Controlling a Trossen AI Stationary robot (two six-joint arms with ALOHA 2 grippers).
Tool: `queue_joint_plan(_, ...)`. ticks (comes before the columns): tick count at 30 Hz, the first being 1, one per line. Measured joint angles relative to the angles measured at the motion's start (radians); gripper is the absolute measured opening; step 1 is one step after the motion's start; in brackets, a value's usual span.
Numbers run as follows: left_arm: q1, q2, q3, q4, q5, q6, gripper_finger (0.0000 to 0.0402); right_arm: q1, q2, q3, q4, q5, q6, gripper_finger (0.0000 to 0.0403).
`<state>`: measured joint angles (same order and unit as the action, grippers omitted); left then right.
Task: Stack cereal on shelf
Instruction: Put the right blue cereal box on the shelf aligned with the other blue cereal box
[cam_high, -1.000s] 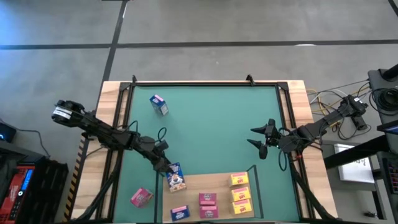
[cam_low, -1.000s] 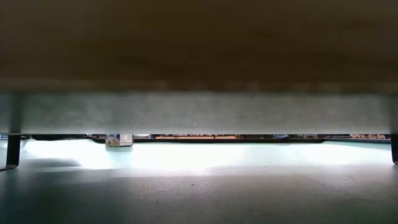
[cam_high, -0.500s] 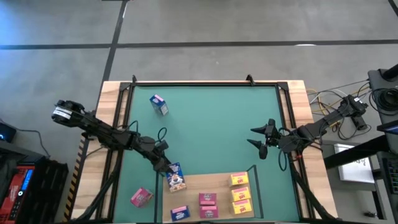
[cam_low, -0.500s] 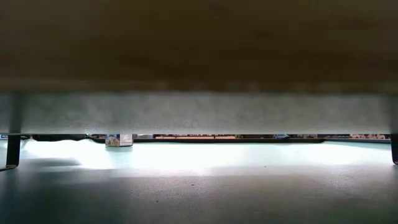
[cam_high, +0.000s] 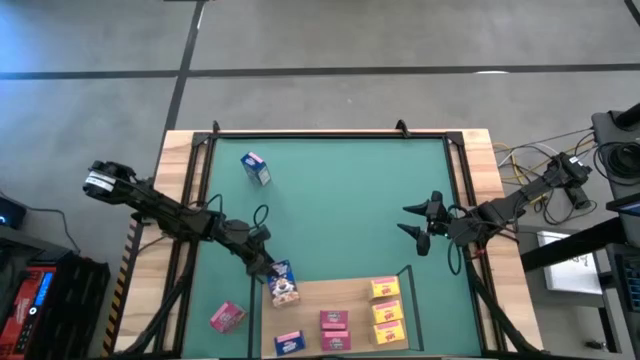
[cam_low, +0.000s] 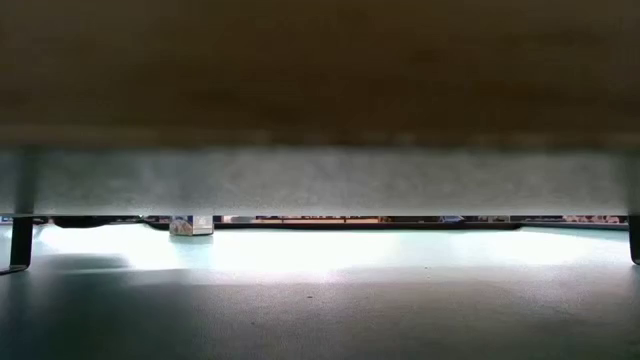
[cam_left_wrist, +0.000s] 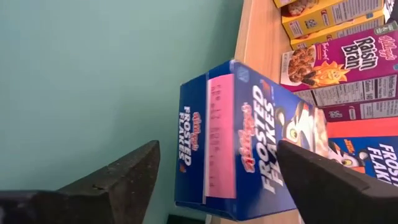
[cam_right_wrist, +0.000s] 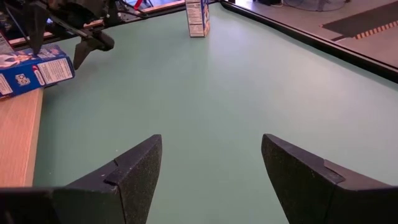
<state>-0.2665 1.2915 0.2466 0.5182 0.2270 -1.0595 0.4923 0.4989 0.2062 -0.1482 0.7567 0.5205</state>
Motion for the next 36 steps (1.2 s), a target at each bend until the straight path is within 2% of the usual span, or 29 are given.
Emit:
queue_joint_plan(6,0.000,0.000,0.000,0.000,-0.009,0.004,0.0277,0.000,0.000,0.000,0.000,0.000,0.000,0.0265)
queue_joint_plan(19,0.000,0.000,0.000,0.004,-0.002,0.014,0.0270,0.000,0.000,0.000,0.000,0.000,0.000,0.0265)
queue_joint_plan(28,0.000,0.000,0.001,0.008,-0.002,0.030,0.0220,0.000,0.000,0.000,0.000,0.000,0.000,0.0265)
queue_joint_plan(36,0.007,-0.009,0.001,0.016,-0.014,0.093,0.0208,0.000,0.000,0.000,0.000,0.000,0.000,0.0265)
